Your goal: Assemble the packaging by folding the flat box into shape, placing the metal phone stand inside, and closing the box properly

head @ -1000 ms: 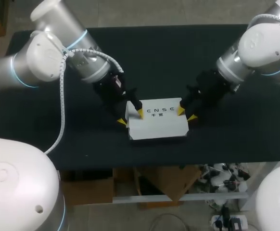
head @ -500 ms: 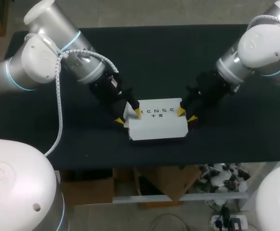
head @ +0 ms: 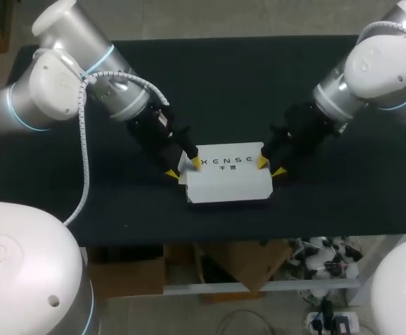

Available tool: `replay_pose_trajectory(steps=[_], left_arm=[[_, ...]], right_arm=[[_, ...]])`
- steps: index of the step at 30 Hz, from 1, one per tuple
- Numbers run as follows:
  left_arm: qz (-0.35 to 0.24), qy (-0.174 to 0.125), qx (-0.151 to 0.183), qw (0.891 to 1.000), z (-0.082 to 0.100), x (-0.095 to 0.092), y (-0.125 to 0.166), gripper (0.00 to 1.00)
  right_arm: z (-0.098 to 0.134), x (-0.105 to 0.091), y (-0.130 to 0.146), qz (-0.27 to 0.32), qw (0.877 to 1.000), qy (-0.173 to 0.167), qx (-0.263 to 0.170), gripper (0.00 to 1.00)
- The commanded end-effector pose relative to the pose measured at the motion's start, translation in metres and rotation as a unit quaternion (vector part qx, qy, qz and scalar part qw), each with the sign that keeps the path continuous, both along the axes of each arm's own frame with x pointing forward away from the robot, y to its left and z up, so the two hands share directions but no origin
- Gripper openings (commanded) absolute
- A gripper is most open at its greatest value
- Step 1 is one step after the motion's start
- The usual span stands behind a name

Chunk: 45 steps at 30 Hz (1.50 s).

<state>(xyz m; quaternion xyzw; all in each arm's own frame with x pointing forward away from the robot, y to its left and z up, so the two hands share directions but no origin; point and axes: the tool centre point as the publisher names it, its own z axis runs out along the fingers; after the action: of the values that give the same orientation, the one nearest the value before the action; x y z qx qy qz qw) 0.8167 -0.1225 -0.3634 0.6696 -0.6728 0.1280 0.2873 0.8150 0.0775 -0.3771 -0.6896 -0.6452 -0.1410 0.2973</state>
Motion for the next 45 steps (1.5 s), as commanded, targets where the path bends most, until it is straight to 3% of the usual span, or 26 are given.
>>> replay_pose_trajectory(steps=[1,25,45], left_arm=[[-0.002,0.0,-0.001,1.0,-0.004,0.002,-0.001,0.64],[-0.017,-0.007,-0.01,1.0,-0.01,0.004,-0.007,0.62],[-0.01,0.017,-0.008,1.0,-0.003,0.0,-0.015,0.59]], right_arm=[[-0.002,0.001,0.001,0.002,1.0,0.0,0.001,0.45],[-0.011,-0.001,-0.001,0.001,1.0,-0.011,0.009,0.45],[-0.001,0.001,0.009,-0.004,1.0,-0.008,0.015,0.43]])
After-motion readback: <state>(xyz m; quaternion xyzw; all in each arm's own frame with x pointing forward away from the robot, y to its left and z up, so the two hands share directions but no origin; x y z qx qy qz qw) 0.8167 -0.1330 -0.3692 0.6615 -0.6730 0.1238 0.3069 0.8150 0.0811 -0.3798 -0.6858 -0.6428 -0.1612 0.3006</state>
